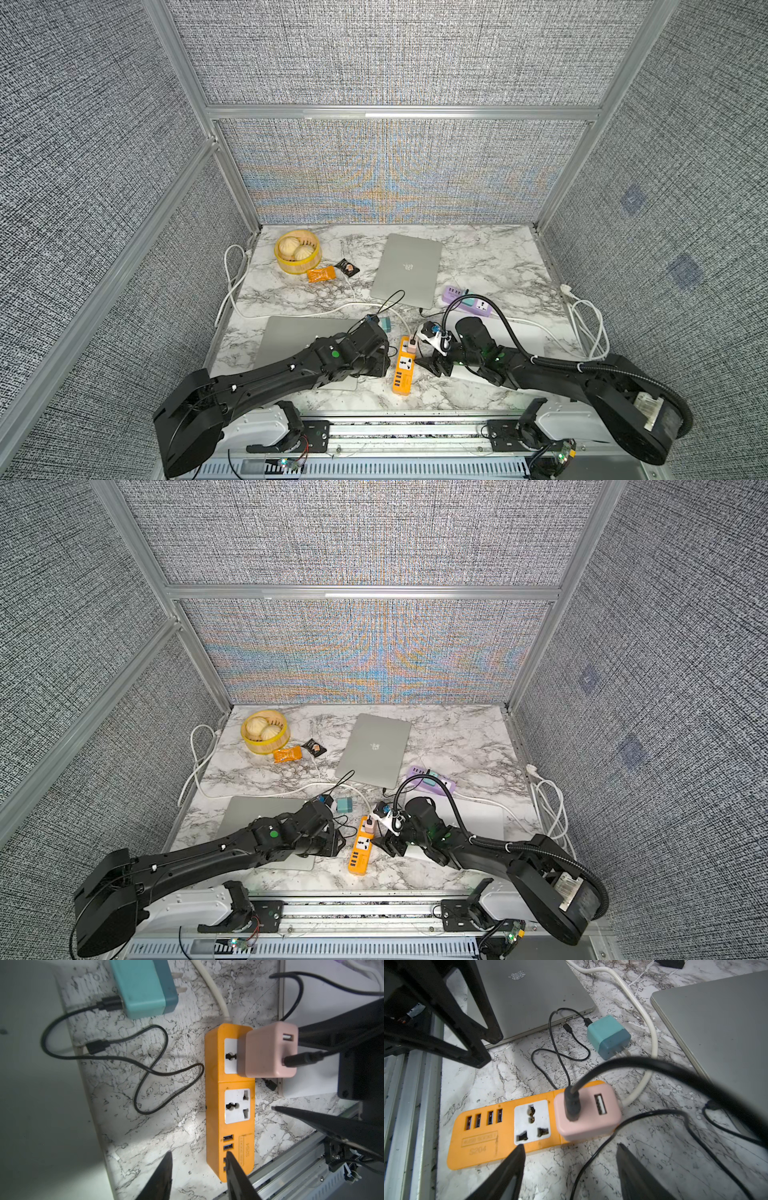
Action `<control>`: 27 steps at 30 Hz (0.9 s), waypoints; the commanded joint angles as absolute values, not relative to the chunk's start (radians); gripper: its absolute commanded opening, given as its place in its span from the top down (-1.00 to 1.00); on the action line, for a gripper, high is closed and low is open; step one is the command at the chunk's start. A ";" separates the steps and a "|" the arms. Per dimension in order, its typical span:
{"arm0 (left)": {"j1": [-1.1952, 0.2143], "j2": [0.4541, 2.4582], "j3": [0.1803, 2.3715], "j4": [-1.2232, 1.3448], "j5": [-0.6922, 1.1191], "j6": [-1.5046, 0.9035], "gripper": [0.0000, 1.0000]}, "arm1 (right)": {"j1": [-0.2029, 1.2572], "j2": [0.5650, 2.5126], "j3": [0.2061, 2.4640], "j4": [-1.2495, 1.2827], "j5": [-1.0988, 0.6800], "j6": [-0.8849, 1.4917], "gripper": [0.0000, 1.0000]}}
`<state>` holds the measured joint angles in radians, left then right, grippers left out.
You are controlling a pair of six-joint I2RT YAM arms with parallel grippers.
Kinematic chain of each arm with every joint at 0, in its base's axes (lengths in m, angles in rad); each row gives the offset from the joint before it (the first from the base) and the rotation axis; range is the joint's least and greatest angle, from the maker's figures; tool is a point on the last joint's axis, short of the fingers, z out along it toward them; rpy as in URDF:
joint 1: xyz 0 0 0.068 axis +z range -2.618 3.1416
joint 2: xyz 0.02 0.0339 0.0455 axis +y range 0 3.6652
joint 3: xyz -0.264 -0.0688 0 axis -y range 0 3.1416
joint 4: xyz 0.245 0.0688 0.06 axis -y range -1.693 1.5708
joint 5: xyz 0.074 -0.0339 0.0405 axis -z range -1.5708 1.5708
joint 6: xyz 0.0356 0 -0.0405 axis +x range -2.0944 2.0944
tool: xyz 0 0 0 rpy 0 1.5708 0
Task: Unplug the laptop charger
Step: Remove the plug from the socket.
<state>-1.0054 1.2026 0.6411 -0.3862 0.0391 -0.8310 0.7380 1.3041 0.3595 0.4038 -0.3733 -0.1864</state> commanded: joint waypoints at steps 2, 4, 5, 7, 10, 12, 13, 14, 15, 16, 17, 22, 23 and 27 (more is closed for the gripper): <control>-1.006 1.264 0.661 -0.340 0.105 -0.835 0.17 | 0.736 1.327 0.371 0.472 -0.382 -0.190 -0.41; -1.005 1.302 0.679 -0.339 0.122 -0.827 0.17 | 0.736 1.334 0.373 0.481 -0.383 -0.189 -0.41; -1.005 1.316 0.682 -0.331 0.130 -0.825 0.17 | 0.736 1.335 0.374 0.483 -0.378 -0.189 -0.41; -1.005 1.343 0.690 -0.307 0.148 -0.822 0.17 | 0.732 1.333 0.371 0.487 -0.372 -0.186 -0.41; -1.005 1.374 0.703 -0.301 0.160 -0.819 0.17 | 0.725 1.333 0.370 0.501 -0.390 -0.181 -0.41; -1.005 1.392 0.708 -0.301 0.163 -0.815 0.17 | 0.716 1.349 0.373 0.514 -0.409 -0.178 -0.41; -1.005 1.396 0.710 -0.304 0.163 -0.813 0.18 | 0.712 1.356 0.372 0.521 -0.413 -0.174 -0.41; -1.005 1.399 0.712 -0.306 0.164 -0.812 0.18 | 0.705 1.362 0.376 0.527 -0.422 -0.166 -0.41; -1.005 1.398 0.712 -0.309 0.163 -0.811 0.18 | 0.702 1.366 0.376 0.533 -0.432 -0.162 -0.41; -1.003 1.398 0.711 -0.313 0.160 -0.812 0.18 | 0.700 1.370 0.375 0.537 -0.440 -0.160 -0.41; -1.004 1.395 0.709 -0.314 0.157 -0.812 0.18 | 0.696 1.374 0.377 0.540 -0.450 -0.160 -0.41; -0.997 1.379 0.695 -0.312 0.153 -0.817 0.28 | 0.688 1.395 0.381 0.579 -0.479 -0.149 -0.40; -0.996 1.376 0.693 -0.309 0.155 -0.819 0.30 | 0.687 1.397 0.382 0.584 -0.487 -0.149 -0.39; -0.994 1.381 0.690 -0.289 0.168 -0.821 0.37 | 0.683 1.404 0.388 0.585 -0.498 -0.148 -0.36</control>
<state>-0.9970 1.3808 0.6899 -0.3084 0.1600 -0.8200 0.6861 1.4014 0.3836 0.5503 -0.4740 -0.1555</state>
